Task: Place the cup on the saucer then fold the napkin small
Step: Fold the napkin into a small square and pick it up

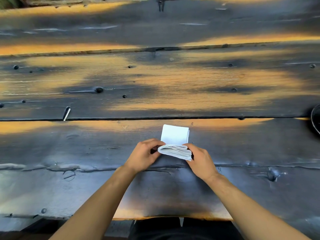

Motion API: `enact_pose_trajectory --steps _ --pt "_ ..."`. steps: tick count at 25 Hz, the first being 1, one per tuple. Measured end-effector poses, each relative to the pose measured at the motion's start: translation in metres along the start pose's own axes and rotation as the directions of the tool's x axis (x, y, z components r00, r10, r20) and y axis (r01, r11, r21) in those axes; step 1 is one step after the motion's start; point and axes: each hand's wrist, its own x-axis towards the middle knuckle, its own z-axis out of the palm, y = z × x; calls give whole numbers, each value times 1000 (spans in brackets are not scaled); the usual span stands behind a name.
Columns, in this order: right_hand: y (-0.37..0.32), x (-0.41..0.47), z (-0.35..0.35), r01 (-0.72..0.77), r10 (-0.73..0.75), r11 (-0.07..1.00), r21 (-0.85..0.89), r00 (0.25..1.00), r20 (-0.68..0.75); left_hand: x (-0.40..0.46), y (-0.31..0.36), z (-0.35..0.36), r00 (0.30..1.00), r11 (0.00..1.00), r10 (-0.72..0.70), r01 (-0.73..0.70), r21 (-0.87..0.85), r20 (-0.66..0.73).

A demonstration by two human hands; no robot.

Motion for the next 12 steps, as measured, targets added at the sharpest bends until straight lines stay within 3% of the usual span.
enact_pose_trajectory --steps 5,12 --pt "-4 15 -10 -124 122 974 188 992 23 11 -3 5 970 961 -240 241 -136 20" --pt "-3 26 -1 -279 300 931 236 952 -56 34 -1 12 945 942 -326 326 -79 6"
